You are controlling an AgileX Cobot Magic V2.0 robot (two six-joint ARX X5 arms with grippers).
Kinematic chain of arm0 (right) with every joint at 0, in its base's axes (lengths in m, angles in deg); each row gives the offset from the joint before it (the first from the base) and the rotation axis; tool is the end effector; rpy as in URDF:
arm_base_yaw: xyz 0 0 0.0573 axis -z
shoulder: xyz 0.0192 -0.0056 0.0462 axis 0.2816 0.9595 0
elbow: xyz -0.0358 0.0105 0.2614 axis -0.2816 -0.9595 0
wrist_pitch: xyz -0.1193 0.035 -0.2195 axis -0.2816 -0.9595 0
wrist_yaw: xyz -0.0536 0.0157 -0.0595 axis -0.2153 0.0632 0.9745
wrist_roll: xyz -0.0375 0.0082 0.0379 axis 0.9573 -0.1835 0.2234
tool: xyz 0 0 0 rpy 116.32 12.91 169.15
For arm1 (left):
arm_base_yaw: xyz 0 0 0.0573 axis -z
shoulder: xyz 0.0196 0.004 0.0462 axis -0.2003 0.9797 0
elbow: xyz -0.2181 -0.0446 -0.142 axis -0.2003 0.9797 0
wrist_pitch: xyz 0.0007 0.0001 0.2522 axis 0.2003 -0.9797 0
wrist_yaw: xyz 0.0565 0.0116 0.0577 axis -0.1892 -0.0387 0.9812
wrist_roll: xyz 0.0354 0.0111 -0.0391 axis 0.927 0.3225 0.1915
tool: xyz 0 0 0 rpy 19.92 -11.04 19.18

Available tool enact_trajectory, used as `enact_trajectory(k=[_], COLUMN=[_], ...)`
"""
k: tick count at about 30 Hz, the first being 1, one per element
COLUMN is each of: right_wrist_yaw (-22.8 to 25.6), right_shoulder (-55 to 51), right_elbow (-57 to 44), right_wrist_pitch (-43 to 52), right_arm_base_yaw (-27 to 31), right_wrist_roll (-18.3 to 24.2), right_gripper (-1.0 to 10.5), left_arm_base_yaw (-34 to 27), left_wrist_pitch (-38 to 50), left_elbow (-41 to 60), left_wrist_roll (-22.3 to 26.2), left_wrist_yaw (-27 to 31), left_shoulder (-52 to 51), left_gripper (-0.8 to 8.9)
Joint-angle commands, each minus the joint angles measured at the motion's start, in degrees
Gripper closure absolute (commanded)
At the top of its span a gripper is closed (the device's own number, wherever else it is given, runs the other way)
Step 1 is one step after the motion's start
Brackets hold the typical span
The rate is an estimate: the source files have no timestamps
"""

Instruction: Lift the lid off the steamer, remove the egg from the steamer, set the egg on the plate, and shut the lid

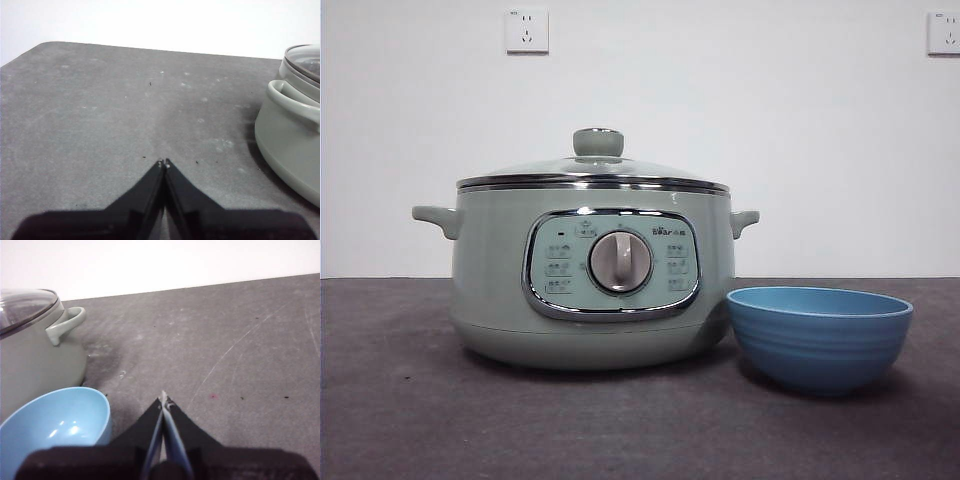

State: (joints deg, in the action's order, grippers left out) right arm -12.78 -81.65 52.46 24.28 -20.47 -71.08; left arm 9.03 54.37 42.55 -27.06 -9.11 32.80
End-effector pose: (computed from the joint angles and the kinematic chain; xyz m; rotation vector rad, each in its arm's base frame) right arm 0.0949 0.0106 0.1535 0.1114 0.1617 0.1925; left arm 0.0953 0.0034 0.1513 -0.1050 0.1708 0.0241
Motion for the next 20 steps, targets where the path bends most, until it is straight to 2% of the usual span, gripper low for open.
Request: enact_trajectory(k=[1, 4, 7, 11, 15, 20], right_wrist_yaw=[-0.1, -0.2, -3.2, -4.6, -5.0, -9.1], right_shoulder=[-0.1, -0.1, -0.1, 0.4, 2.5, 8.7], right_elbow=[-0.8, -0.6, 0.8, 4.0, 8.5, 16.8], right_wrist_pitch=[0.1, 0.9, 0.8, 0.2, -1.0, -4.6], right_arm_base_yaw=[0.0, 0.0, -0.1, -0.1, -0.1, -0.1], right_wrist_roll=[-3.6, -5.9, -9.3, -10.7, -12.4, -12.2], right_gripper=[9.5, 9.6, 9.6, 9.6, 9.6, 9.6], left_arm_base_yaw=[-0.2, -0.2, -0.1, -0.1, -0.1, -0.1], left_wrist_pitch=[0.5, 0.4, 0.2, -1.1, -5.7, -7.3], left_elbow=[0.8, 0.3, -1.7, -5.9, -11.6, -18.5], left_wrist_roll=[-0.5, -1.9, -5.7, -6.7, -6.9, -8.2], left_wrist_yaw=[-0.3, -1.9, -4.5, -7.5, -8.0, -12.3], left_shoulder=[-0.2, -0.2, -0.2, -0.2, 0.5, 3.1], left_gripper=[8.17, 8.19, 8.20, 8.20, 8.20, 8.20])
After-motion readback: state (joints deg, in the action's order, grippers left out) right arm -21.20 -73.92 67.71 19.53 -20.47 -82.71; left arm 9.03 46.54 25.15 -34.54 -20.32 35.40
